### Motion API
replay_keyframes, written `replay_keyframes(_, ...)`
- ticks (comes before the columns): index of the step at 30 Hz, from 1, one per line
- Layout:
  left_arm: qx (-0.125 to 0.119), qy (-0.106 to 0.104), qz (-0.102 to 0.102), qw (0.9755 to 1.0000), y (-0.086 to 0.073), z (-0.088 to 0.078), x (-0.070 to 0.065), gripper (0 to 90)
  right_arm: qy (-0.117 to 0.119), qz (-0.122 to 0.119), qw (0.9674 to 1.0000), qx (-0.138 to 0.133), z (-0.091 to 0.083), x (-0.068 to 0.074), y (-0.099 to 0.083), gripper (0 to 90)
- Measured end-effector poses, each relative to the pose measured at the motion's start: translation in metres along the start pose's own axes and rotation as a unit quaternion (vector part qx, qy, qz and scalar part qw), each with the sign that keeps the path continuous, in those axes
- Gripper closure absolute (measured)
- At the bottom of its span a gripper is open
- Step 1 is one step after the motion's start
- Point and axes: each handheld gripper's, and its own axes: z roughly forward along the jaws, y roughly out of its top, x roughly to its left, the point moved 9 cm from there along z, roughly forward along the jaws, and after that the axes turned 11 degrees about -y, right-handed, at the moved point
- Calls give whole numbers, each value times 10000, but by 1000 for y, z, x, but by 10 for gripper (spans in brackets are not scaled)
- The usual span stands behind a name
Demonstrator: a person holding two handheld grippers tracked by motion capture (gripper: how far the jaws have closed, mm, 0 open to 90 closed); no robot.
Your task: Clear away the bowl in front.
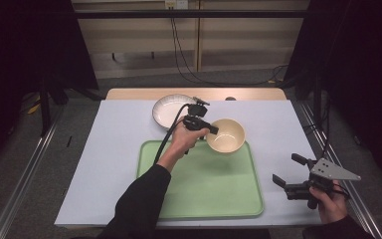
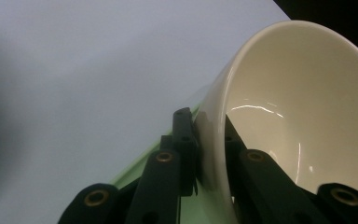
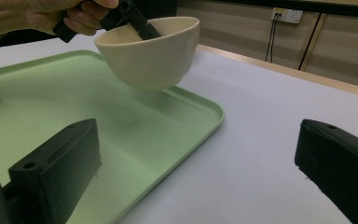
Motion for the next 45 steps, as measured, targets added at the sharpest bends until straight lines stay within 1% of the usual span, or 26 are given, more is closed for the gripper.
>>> replay_keyframes(1,73,19,54,10000,0,2,0,831,0,0,10000,0,0,0,0,0)
replay_keyframes(5,124,69,32,9999,3,13,-2,831,5,1,10000,-4,0,0,0,0)
replay_keyframes(7,180,62,59,9998,3,15,-1,830,3,3,10000,1,0,0,0,0)
replay_keyframes(8,141,66,-15,9999,3,18,-2,830,9,7,10000,-1,0,0,0,0)
replay_keyframes(9,212,67,51,9997,3,19,-2,830,15,-7,10000,-7,0,0,0,0)
replay_keyframes(11,217,67,-2,9997,2,25,-2,829,13,17,10000,1,0,0,0,0)
replay_keyframes(17,257,81,-30,9996,1,34,-2,830,26,31,10000,-6,0,1,0,0)
replay_keyframes(21,365,52,-36,9993,-2,40,-1,829,29,-6,10000,-14,0,1,0,0)
replay_keyframes(24,413,38,-44,9991,-4,42,0,829,34,31,10000,-12,0,1,0,0)
replay_keyframes(25,501,106,14,9987,-6,43,2,830,35,13,10000,-8,0,1,0,0)
replay_keyframes(26,501,106,14,9987,-6,43,2,828,35,13,10000,-8,0,1,0,0)
replay_keyframes(27,443,87,-40,9990,-6,45,2,828,43,19,10000,-4,0,1,0,0)
replay_keyframes(30,482,75,-107,9987,-10,48,3,828,33,22,10000,-25,0,1,0,0)
replay_keyframes(31,544,87,-64,9985,-11,47,5,827,44,29,10000,-33,0,1,1,0)
replay_keyframes(32,431,9,-149,9990,-9,48,2,827,44,29,10000,-33,0,1,1,0)
replay_keyframes(33,382,51,-133,9992,-9,49,3,826,20,19,10000,-28,0,0,0,0)
replay_keyframes(34,436,143,-101,9989,-9,48,5,827,39,13,10000,-17,0,1,0,0)
replay_keyframes(35,454,57,-104,9989,-9,48,5,828,32,3,10000,-15,0,1,0,0)
replay_keyframes(36,455,98,-87,9989,-9,48,5,828,35,15,10000,-7,0,1,0,0)
replay_keyframes(39,494,89,-72,9987,-10,48,6,826,22,17,10000,-24,0,1,0,0)
replay_keyframes(40,366,92,-150,9992,-8,49,4,825,27,16,10000,-27,0,1,0,0)
replay_keyframes(41,492,86,33,9987,-9,48,4,824,26,20,10000,-24,0,1,0,0)
replay_keyframes(42,492,86,33,9987,-9,48,4,819,21,16,10000,-24,0,1,0,0)
replay_keyframes(43,392,97,-65,9992,-8,49,4,816,33,13,10000,-25,0,1,0,0)
replay_keyframes(44,357,157,-68,9992,-8,50,5,816,44,36,10000,-35,0,1,1,0)
replay_keyframes(45,308,106,-106,9994,-7,51,5,817,37,40,10000,-4,0,1,0,0)
